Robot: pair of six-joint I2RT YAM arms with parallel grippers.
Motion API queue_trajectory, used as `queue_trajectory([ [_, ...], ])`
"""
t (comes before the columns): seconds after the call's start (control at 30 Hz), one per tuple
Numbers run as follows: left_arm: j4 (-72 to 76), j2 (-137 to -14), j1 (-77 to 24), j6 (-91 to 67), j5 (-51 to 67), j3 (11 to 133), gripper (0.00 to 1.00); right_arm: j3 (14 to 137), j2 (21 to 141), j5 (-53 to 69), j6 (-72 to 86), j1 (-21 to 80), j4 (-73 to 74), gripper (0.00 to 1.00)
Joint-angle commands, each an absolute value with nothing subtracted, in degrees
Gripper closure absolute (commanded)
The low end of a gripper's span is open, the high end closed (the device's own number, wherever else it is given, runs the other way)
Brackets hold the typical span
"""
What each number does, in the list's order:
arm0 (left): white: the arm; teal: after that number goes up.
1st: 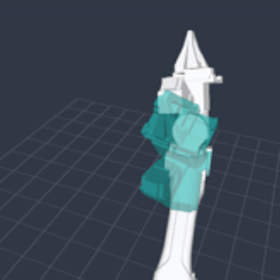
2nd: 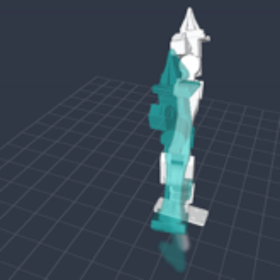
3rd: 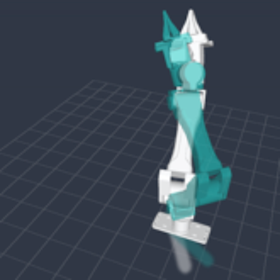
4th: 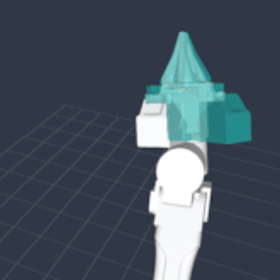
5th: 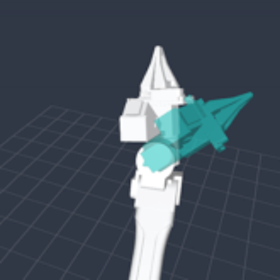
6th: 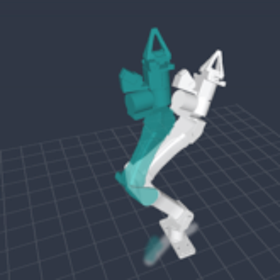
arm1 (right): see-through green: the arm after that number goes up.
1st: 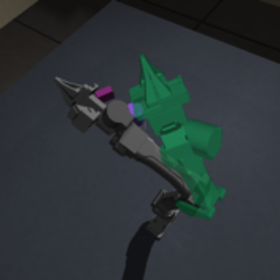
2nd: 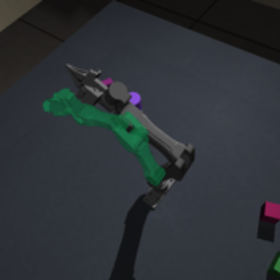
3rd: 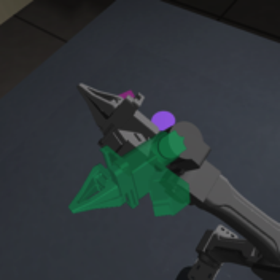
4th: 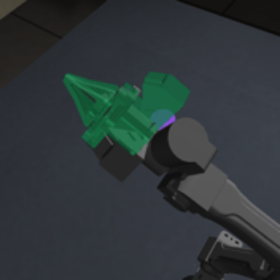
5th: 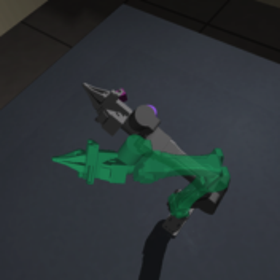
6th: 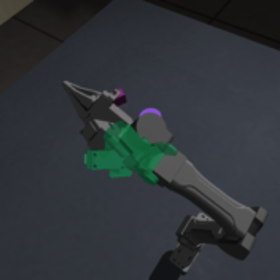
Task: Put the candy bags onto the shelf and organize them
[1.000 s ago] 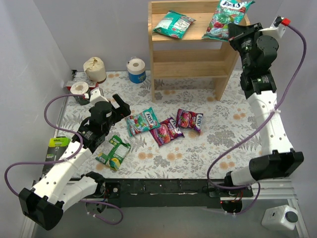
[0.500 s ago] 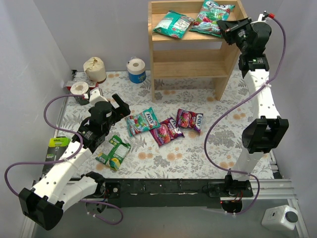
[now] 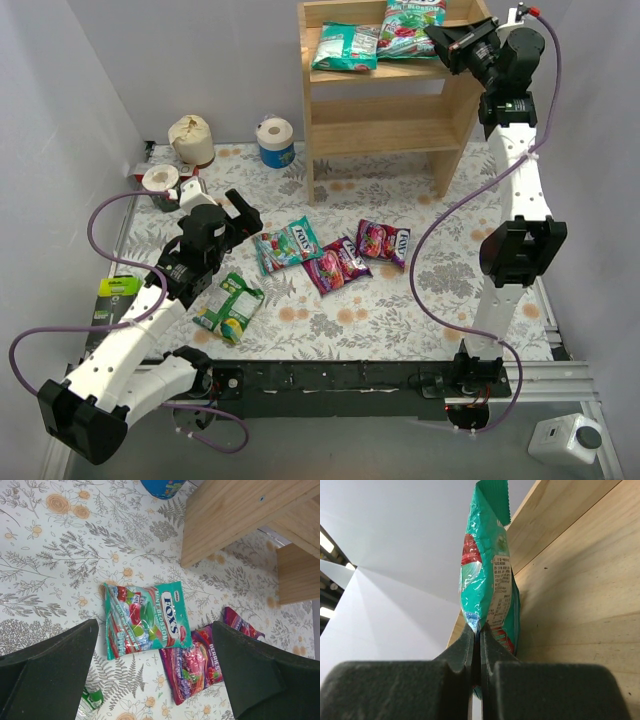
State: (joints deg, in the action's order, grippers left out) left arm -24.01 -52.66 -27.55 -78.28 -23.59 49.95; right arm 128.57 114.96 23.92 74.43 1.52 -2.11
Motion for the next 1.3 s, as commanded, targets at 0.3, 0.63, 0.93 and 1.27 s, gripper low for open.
queue_trajectory([
  [0.3, -25.0, -51.7, -27.7, -78.4, -25.0, 49.7, 0.02, 124.9, 112.3, 26.2, 72.3, 2.2, -2.8, 0.73],
  [0.63, -25.0, -51.6, -27.7, -78.6, -24.8, 49.5, 0.02, 126.8, 108.5, 20.7, 62.1, 2.3, 7.3, 0.53],
  [0.93, -25.0, -51.6, -27.7, -78.8, -24.8, 49.4, 0.02, 127.7, 104.7, 10.6, 46.8, 3.5, 11.1, 0.52],
  [1.27, -24.6, -52.1, -27.8, -78.9, -24.4, 49.2, 0.02, 122.2, 99.1, 3.0, 28.6, 9.9, 8.2, 0.55],
])
